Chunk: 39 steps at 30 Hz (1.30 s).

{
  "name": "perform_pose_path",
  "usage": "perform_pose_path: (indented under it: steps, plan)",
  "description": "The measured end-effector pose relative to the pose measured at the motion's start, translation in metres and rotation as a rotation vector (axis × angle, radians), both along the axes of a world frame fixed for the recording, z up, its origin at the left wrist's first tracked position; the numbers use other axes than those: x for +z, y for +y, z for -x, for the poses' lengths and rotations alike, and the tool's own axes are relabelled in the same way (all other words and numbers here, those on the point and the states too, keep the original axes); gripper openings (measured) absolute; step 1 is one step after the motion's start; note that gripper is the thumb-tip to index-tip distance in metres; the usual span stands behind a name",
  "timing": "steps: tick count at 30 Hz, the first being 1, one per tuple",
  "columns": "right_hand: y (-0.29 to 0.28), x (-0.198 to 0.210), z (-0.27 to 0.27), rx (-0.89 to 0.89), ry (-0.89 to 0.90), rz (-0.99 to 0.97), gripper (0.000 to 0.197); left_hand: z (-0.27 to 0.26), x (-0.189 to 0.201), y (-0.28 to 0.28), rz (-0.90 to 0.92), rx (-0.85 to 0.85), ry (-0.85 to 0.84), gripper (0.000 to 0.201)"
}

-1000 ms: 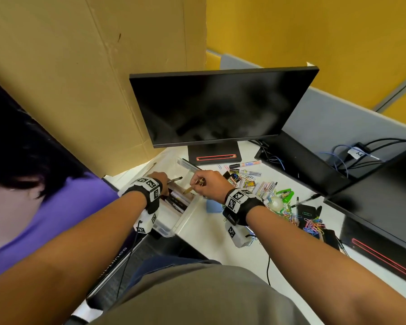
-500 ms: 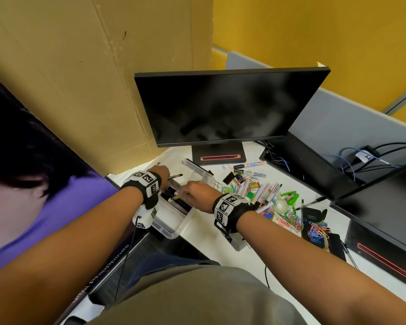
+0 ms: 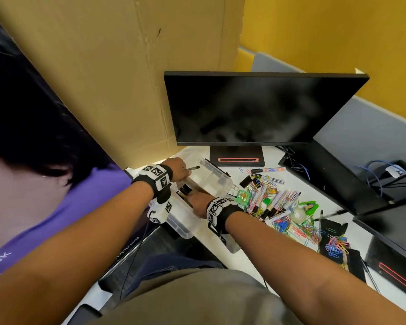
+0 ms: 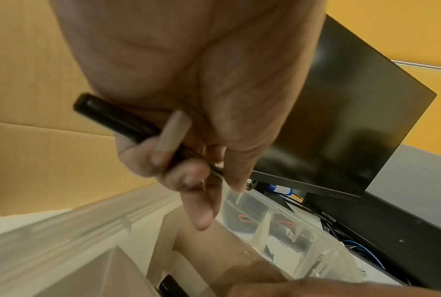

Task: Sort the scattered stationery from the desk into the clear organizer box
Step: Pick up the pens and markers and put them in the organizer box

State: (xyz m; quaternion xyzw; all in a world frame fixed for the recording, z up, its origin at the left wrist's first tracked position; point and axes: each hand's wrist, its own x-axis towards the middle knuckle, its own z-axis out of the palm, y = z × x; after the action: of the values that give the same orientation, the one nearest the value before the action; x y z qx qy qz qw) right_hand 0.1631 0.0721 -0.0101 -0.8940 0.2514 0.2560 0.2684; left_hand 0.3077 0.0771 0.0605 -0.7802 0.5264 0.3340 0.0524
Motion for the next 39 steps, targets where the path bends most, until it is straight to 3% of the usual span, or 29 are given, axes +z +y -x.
perform_pose_path:
  steps: [4,7,10,15,19,22,27,33,35,39]
  plan:
    - [-0.001,0.006,-0.001,-0.003,0.066,-0.021,0.035,0.005,0.004,0.003,0.008,-0.009,0.017,0.040]
    - [-0.004,0.013,0.002,-0.024,-0.014,-0.053,0.021,0.009,0.008,0.003,0.001,0.009,0.066,0.036]
    - [-0.012,0.024,0.013,-0.062,-0.103,-0.080,0.027,0.007,0.010,0.001,-0.023,-0.032,0.122,0.034]
    - [-0.037,0.038,0.034,-0.271,-0.280,-0.173,0.020,0.000,0.003,0.000,0.011,0.027,0.229,0.024]
    - [-0.050,0.043,0.041,-0.499,-0.378,-0.055,0.012,0.006,0.008,-0.004,0.002,-0.022,0.252,0.022]
    - [-0.054,0.041,0.041,-0.569,-0.409,0.088,0.019,0.010,0.009,-0.007,-0.003,-0.045,0.251,0.019]
    - [-0.048,0.040,0.046,-0.463,-0.450,0.224,0.030,0.016,0.007,-0.011,0.012,-0.057,0.278,0.018]
    - [-0.048,0.041,0.057,-0.386,-0.432,0.297,0.008,0.017,0.002,-0.012,-0.012,-0.093,0.351,0.014]
    - [-0.051,0.045,0.062,-0.363,-0.409,0.288,0.004,0.016,0.003,-0.017,0.073,-0.100,0.363,0.014]
    - [-0.053,0.056,0.072,-0.347,-0.362,0.283,0.008,0.010,0.007,-0.035,0.314,-0.056,0.185,0.017]
